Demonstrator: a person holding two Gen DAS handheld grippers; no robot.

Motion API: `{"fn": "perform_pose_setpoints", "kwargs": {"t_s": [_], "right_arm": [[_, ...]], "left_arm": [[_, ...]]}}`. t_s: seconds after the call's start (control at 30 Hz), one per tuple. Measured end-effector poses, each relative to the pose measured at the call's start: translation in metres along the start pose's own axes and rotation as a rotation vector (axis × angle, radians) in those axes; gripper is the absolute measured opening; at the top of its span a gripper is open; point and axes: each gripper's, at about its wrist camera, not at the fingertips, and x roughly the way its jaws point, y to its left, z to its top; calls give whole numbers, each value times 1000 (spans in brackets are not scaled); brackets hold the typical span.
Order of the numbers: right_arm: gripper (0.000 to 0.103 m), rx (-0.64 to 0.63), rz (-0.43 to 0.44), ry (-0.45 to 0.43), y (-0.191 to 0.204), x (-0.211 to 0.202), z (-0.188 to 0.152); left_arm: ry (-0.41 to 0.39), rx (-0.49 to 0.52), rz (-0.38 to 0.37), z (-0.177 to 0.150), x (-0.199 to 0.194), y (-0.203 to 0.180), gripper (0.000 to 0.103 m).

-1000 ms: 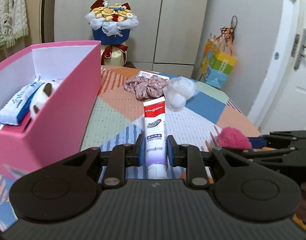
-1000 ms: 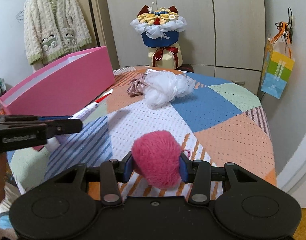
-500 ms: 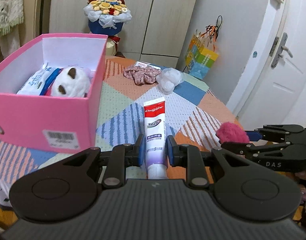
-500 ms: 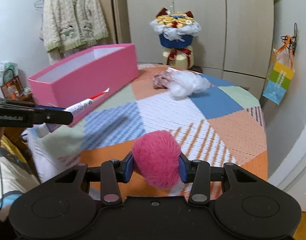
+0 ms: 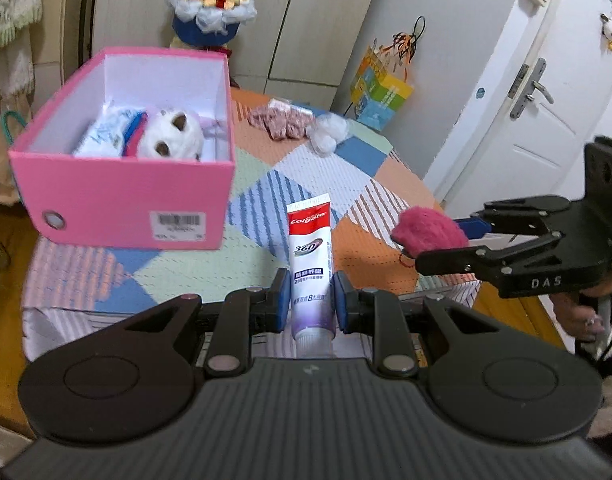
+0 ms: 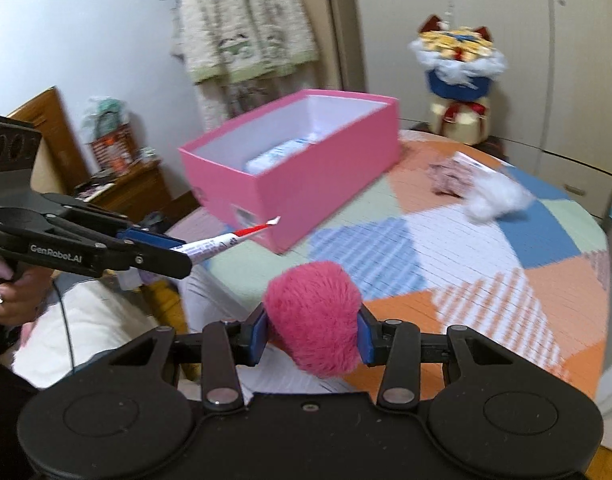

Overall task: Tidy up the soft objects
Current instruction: 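Carry the toothpaste with the left gripper into the pink box while the right carries the pom-pom there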

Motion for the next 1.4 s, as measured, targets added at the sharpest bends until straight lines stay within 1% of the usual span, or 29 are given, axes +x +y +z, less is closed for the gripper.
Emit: {"fn": "perform_pose_setpoints", "kwargs": {"t_s": [0.13,0.27,0.43,0.63,0.8,0.87,1.03,1.23,1.27,1.4], "right_arm": [[48,-26,62,-9,18,0,19],[48,-59,94,-30,33,-2,41],[48,-108,111,-82,53,5,70],[48,-131,123,-100,64,36,105],[48,-150,102,-148,59,64,135],[49,-153,88,-173,53,75,147],[49,-163,64,-167,36,110,176],[49,-188,-28,-159,18,149,204],[49,-194,-41,-146,14,158,207],[49,-234,-86,-85,4,190,213]], "left_arm": [[-71,28,48,5,-27,3,22],[-140,25,62,11,-50,12,22],[-160,22,105,26,-58,33,22],[-178,-4,122,53,-50,66,22],[-205,-32,144,81,-29,92,22],[-209,-49,139,94,-16,103,22],[-204,-82,153,118,19,124,22],[-150,-144,134,143,67,151,22],[-136,-157,133,146,76,157,22],[-84,-156,163,151,102,166,22]]}}
